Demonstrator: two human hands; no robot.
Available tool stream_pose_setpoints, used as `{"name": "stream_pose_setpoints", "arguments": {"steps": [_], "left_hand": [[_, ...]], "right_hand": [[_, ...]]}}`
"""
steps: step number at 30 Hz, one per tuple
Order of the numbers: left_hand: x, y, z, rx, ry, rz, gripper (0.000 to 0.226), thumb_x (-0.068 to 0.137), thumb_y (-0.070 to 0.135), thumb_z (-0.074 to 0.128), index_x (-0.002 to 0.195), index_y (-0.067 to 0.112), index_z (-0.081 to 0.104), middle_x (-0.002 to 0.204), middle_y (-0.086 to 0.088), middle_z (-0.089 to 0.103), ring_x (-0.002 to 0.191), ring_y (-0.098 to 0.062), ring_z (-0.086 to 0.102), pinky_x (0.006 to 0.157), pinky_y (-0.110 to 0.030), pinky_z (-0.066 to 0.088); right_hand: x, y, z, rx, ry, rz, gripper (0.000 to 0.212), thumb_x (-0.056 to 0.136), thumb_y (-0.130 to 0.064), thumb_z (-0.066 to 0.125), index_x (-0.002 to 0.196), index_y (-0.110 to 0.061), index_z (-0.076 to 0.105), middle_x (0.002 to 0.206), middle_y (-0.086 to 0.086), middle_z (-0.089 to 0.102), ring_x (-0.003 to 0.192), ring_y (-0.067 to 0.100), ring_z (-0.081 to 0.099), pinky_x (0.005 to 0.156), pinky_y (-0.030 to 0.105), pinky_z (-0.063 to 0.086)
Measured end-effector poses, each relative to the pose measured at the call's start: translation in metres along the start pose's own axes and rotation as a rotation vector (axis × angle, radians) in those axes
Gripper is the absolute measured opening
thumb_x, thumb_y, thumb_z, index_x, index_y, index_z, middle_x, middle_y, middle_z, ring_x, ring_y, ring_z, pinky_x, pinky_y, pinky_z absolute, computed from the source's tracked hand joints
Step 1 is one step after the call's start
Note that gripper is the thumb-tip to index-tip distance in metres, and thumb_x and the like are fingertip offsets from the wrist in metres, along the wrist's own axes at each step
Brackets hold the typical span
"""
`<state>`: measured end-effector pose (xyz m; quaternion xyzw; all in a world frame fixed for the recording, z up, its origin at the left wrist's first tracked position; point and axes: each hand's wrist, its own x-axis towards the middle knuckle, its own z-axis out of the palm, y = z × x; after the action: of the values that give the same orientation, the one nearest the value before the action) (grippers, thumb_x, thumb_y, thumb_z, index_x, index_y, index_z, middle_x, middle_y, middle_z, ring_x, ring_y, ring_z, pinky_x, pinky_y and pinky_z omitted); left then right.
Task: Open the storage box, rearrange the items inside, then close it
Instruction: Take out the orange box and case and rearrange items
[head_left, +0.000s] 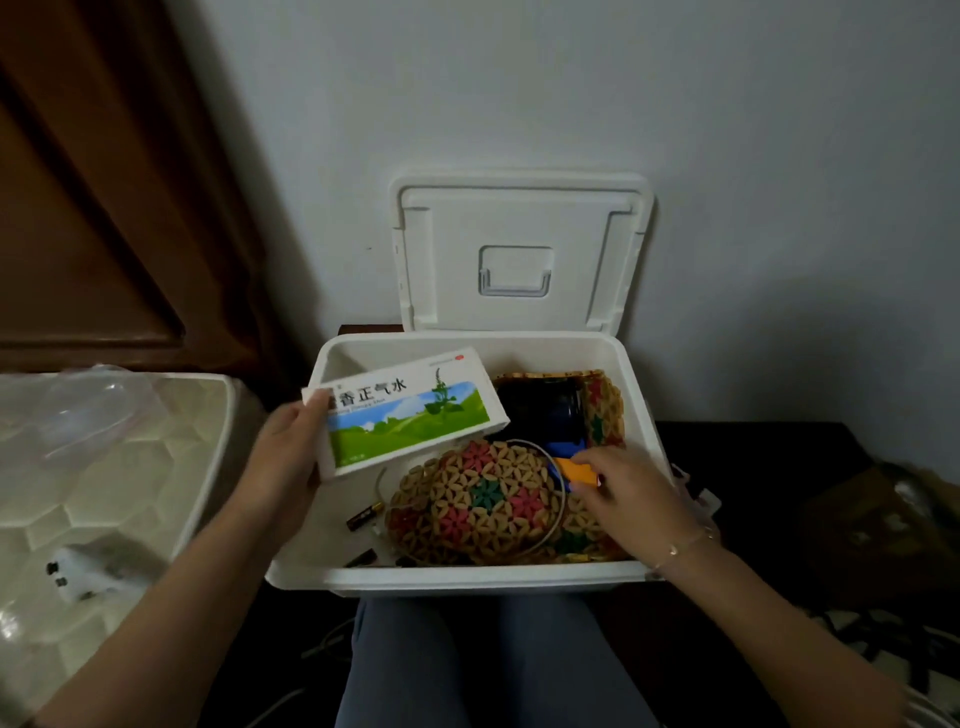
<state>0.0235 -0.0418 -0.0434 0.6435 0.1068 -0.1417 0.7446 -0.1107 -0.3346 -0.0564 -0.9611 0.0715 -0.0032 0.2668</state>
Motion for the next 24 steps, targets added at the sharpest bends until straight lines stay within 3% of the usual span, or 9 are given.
{"name": "stream_pose_setpoints", "arguments": {"steps": [4,8,12,15,18,21,24], "left_hand": [[-0.005,-0.027,0.004,-0.018,0.032,-0.097,0.033,0.102,0.025,0.046,0.125,0.003,0.055,0.109,-0.016,0.072,0.093,-0.027,0.072,0.065,-0.034,0.061],[-0.01,-0.042,0.004,-0.041,0.026,-0.13,0.029,0.102,0.024,0.046,0.127,0.011,0.053,0.114,-0.013,0.071,0.099,-0.029,0.07,0.085,-0.045,0.057],[-0.01,-0.045,0.006,-0.042,-0.03,-0.14,0.026,0.102,0.02,0.047,0.124,0.009,0.055,0.109,-0.011,0.073,0.096,-0.028,0.072,0.077,-0.042,0.06],[-0.009,-0.046,0.006,-0.047,-0.016,-0.154,0.026,0.099,0.015,0.051,0.123,0.008,0.054,0.111,-0.012,0.072,0.094,-0.026,0.072,0.065,-0.032,0.059],[-0.011,-0.047,0.004,-0.053,-0.025,-0.157,0.025,0.096,0.009,0.053,0.121,0.006,0.053,0.105,-0.012,0.073,0.084,-0.024,0.074,0.055,-0.028,0.057],[-0.012,-0.046,-0.001,-0.049,-0.11,-0.177,0.028,0.093,0.001,0.051,0.121,0.002,0.055,0.105,-0.013,0.074,0.085,-0.025,0.074,0.06,-0.03,0.059],[-0.011,-0.046,-0.004,-0.08,-0.191,-0.208,0.027,0.092,0.0,0.052,0.118,0.001,0.06,0.106,-0.014,0.074,0.093,-0.028,0.073,0.071,-0.031,0.061]], "right_hand": [[0.016,-0.004,0.016,-0.289,-0.327,0.161,0.039,0.092,-0.038,0.051,0.125,-0.017,0.048,0.118,0.006,0.06,0.106,0.024,0.057,0.082,0.027,0.046],[0.018,0.0,0.029,-0.194,-0.557,0.191,0.043,0.09,-0.041,0.054,0.126,-0.018,0.048,0.122,0.004,0.059,0.108,0.022,0.057,0.076,0.023,0.039],[0.026,0.01,0.027,-0.149,-0.488,0.268,0.031,0.089,-0.038,0.056,0.115,-0.021,0.053,0.108,0.005,0.062,0.104,0.026,0.06,0.079,0.028,0.046],[0.041,0.014,0.027,-0.284,-0.288,0.269,0.039,0.09,-0.027,0.055,0.127,-0.016,0.049,0.118,0.009,0.059,0.106,0.027,0.058,0.082,0.029,0.046],[0.057,0.014,0.034,-0.402,-0.311,0.25,0.043,0.089,-0.012,0.055,0.131,-0.011,0.044,0.126,0.012,0.052,0.111,0.029,0.055,0.087,0.036,0.047],[0.064,0.015,0.045,-0.585,-0.399,0.218,0.044,0.087,-0.009,0.055,0.13,-0.008,0.044,0.127,0.014,0.051,0.116,0.031,0.049,0.09,0.039,0.046],[0.068,0.016,0.047,-0.673,-0.367,0.181,0.042,0.088,-0.01,0.056,0.129,-0.008,0.047,0.13,0.012,0.048,0.121,0.029,0.043,0.093,0.037,0.044]]}}
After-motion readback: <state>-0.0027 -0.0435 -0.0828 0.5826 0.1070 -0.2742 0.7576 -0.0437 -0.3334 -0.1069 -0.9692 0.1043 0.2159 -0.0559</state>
